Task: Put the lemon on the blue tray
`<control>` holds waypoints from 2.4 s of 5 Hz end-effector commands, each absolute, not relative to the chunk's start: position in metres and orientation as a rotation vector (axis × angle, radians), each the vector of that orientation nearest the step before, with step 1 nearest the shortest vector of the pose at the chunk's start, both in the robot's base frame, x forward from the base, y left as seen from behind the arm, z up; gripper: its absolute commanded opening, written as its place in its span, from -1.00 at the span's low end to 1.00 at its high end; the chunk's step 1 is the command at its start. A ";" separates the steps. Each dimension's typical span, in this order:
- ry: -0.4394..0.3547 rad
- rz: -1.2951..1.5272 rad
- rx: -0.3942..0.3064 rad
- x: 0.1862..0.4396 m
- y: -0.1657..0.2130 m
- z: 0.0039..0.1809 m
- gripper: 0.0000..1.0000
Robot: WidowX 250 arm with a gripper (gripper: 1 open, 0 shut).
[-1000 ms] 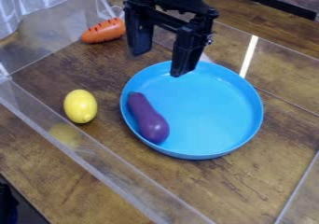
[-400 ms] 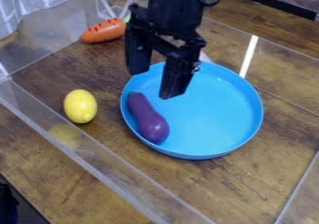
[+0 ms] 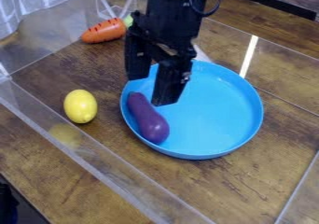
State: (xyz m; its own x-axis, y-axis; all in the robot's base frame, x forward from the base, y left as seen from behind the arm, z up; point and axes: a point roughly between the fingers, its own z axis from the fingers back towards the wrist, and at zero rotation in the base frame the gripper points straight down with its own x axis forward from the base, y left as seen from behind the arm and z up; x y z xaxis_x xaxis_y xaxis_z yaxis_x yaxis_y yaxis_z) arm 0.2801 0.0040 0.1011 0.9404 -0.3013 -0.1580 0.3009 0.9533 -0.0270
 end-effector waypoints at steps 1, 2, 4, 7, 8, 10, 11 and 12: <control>0.137 -0.354 0.011 0.280 0.015 0.106 1.00; 0.142 -0.421 0.018 0.276 0.022 0.104 1.00; 0.141 -0.499 0.037 0.263 0.035 0.107 1.00; 0.141 -0.627 0.070 0.257 0.055 0.101 1.00; 0.140 -0.629 0.076 0.258 0.060 0.096 1.00; 0.139 -0.642 0.094 0.260 0.072 0.082 1.00; 0.139 -0.649 0.108 0.262 0.079 0.074 1.00; 0.141 -0.655 0.118 0.263 0.088 0.065 1.00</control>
